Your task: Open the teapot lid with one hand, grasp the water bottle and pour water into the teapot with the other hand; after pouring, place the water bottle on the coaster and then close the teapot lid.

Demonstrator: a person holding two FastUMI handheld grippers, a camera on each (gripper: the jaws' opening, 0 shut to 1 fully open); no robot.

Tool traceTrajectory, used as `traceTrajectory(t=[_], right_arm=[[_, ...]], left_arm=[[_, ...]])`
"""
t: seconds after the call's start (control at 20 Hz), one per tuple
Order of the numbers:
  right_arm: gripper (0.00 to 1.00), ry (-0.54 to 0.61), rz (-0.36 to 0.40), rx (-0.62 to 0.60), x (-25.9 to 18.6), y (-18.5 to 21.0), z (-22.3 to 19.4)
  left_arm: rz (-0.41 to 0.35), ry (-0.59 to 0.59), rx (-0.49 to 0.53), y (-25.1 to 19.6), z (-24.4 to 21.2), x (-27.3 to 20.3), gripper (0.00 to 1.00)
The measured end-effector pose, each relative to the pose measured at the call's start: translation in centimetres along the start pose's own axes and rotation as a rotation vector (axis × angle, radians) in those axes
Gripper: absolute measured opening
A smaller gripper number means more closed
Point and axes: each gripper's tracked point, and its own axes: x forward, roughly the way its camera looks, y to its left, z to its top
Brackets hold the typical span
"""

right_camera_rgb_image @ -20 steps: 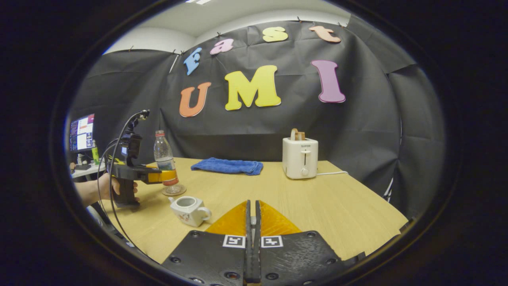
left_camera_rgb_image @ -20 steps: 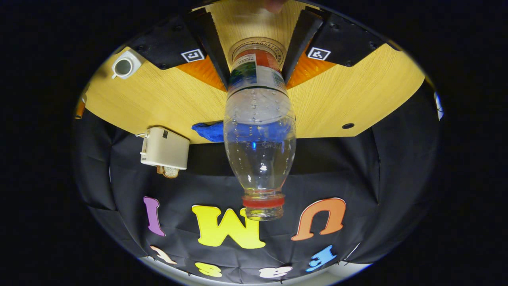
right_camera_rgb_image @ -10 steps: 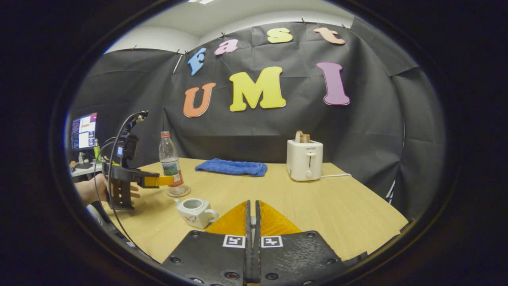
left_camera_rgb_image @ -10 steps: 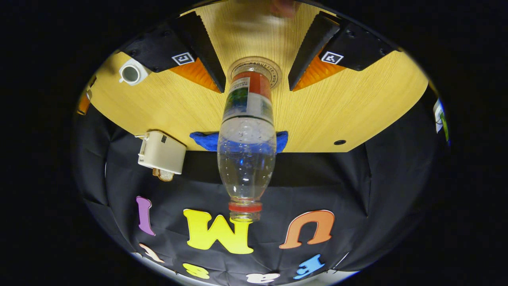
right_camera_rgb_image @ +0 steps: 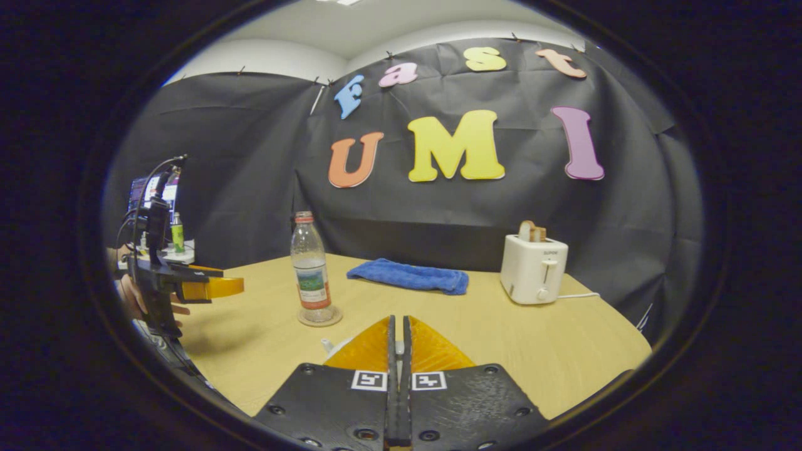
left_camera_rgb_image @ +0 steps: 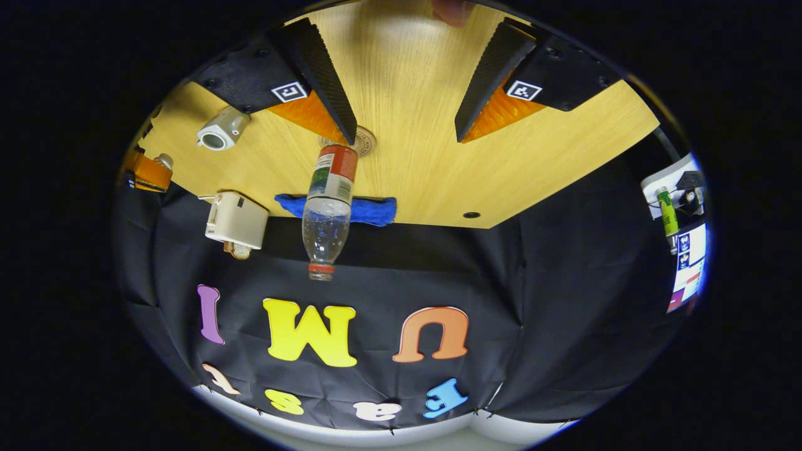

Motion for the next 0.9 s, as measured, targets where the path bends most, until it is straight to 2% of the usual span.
traceTrajectory(t=[0.2,0.4,0.9], right_arm=[[0.00,0.014,0.056,0.005,2.9,2.3,-0.6],[0.00,0.030,0.070,-0.011,4.5,3.4,-1.5],[0.00,0.047,0.061,0.013,5.7,3.2,-3.5]], left_arm=[[0.051,-0.003,-0.023,2.4,-0.8,-2.8,0.99],[0.095,-0.027,-0.011,4.1,-1.0,-4.3,0.99],[0.097,-0.032,-0.004,3.9,-0.7,-5.0,0.99]])
